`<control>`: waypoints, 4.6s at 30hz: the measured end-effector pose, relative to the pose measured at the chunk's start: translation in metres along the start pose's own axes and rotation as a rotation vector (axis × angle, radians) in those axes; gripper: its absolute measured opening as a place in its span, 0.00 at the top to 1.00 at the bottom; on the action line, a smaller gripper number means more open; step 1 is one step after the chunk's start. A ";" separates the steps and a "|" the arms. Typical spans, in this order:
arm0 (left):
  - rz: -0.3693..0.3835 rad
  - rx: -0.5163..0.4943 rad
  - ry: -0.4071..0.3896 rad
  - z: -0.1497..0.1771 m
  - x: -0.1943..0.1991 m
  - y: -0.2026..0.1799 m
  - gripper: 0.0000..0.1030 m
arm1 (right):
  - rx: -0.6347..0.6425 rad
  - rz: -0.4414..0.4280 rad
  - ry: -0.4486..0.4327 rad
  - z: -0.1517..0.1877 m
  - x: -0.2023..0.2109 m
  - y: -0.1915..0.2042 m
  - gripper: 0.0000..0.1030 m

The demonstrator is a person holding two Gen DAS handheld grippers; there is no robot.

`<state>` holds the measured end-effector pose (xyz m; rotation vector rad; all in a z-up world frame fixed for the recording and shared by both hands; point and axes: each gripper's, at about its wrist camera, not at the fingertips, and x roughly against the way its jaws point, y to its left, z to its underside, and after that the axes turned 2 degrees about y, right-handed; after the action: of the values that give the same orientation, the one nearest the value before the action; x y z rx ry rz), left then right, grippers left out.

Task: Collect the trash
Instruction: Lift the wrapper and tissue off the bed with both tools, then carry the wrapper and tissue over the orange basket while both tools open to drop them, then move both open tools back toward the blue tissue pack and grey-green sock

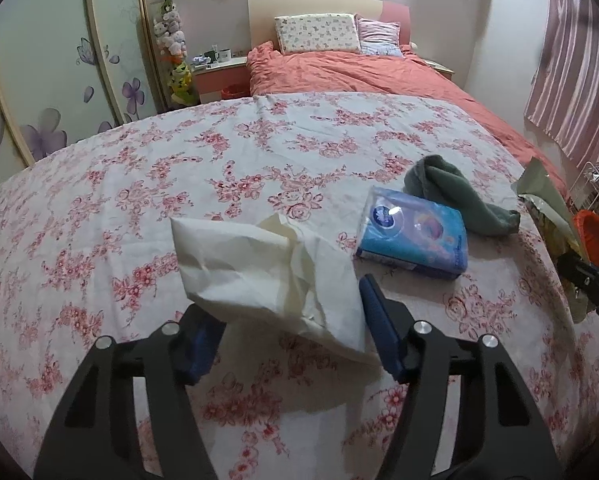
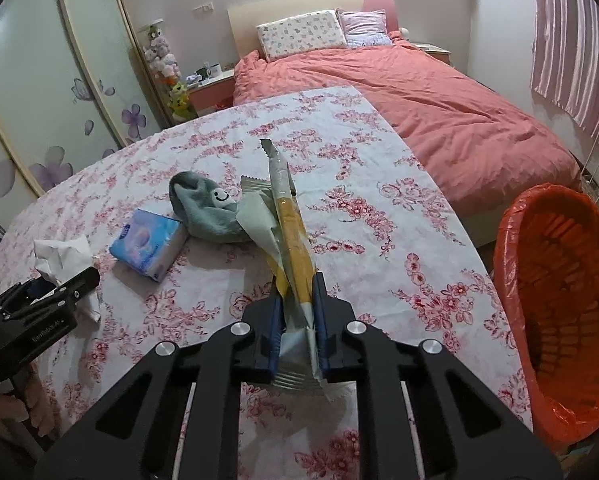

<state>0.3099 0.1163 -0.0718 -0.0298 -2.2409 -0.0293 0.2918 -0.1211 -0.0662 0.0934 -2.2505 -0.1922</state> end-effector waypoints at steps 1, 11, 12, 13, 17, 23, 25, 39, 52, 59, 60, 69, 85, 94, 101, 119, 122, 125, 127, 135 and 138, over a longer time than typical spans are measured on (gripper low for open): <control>0.000 0.000 -0.005 0.000 0.004 0.001 0.39 | 0.000 -0.003 -0.005 -0.001 0.003 0.000 0.86; 0.023 0.014 -0.092 -0.008 0.059 -0.003 0.39 | -0.023 -0.056 -0.084 -0.008 0.048 -0.005 0.86; 0.030 0.012 -0.104 -0.009 0.066 -0.006 0.39 | -0.025 -0.061 -0.093 -0.008 0.053 -0.006 0.86; 0.040 0.008 -0.119 -0.009 0.074 -0.010 0.39 | -0.030 -0.068 -0.108 -0.008 0.061 -0.009 0.86; 0.081 -0.016 -0.170 -0.009 0.103 -0.027 0.39 | -0.046 -0.079 -0.152 -0.007 0.083 -0.018 0.86; 0.148 -0.058 -0.220 -0.008 0.133 -0.061 0.39 | -0.074 -0.080 -0.224 -0.002 0.116 -0.037 0.86; 0.169 -0.074 -0.231 -0.007 0.141 -0.073 0.39 | -0.084 -0.073 -0.246 0.000 0.125 -0.043 0.86; 0.361 -0.180 -0.245 -0.007 0.157 -0.183 0.39 | -0.212 -0.006 -0.350 0.017 0.159 -0.117 0.86; 0.538 -0.328 -0.144 0.003 0.109 -0.320 0.38 | -0.383 0.028 -0.323 0.025 0.137 -0.211 0.85; 0.520 -0.365 -0.068 0.007 0.061 -0.368 0.28 | -0.447 0.024 -0.285 0.029 0.113 -0.241 0.70; 0.512 -0.367 -0.053 0.008 0.054 -0.371 0.26 | -0.453 0.021 -0.278 0.031 0.111 -0.243 0.69; 0.472 -0.349 0.001 0.010 0.031 -0.353 0.12 | -0.486 0.031 -0.243 0.041 0.103 -0.248 0.44; 0.195 -0.301 -0.067 0.011 0.036 -0.256 0.05 | -0.390 0.080 -0.249 0.038 0.108 -0.217 0.29; -0.100 -0.108 -0.027 -0.008 0.001 -0.133 0.04 | -0.307 0.056 -0.213 0.035 0.095 -0.181 0.21; -0.169 -0.018 0.046 -0.020 -0.026 -0.093 0.04 | -0.269 0.014 -0.174 0.031 0.084 -0.153 0.21; -0.126 0.126 -0.023 -0.031 -0.007 -0.007 0.04 | -0.155 -0.076 -0.105 0.023 0.058 -0.090 0.21; -0.111 0.158 0.003 -0.044 -0.020 -0.013 0.04 | -0.133 -0.082 -0.096 0.024 0.056 -0.082 0.21; -0.137 0.178 0.037 -0.052 -0.037 -0.019 0.04 | -0.122 -0.078 -0.088 0.026 0.055 -0.079 0.21; -0.146 0.201 0.065 -0.058 -0.049 -0.020 0.07 | -0.123 -0.075 -0.084 0.026 0.054 -0.080 0.21; -0.136 0.176 0.081 -0.057 -0.060 -0.013 0.47 | -0.127 -0.069 -0.074 0.025 0.049 -0.077 0.21; -0.126 0.145 0.089 -0.045 -0.049 -0.002 0.49 | -0.110 -0.075 -0.071 0.023 0.046 -0.067 0.21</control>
<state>0.3758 0.1119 -0.0822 0.1875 -2.1479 0.0628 0.2445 -0.1909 -0.0567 0.1137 -2.3035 -0.3638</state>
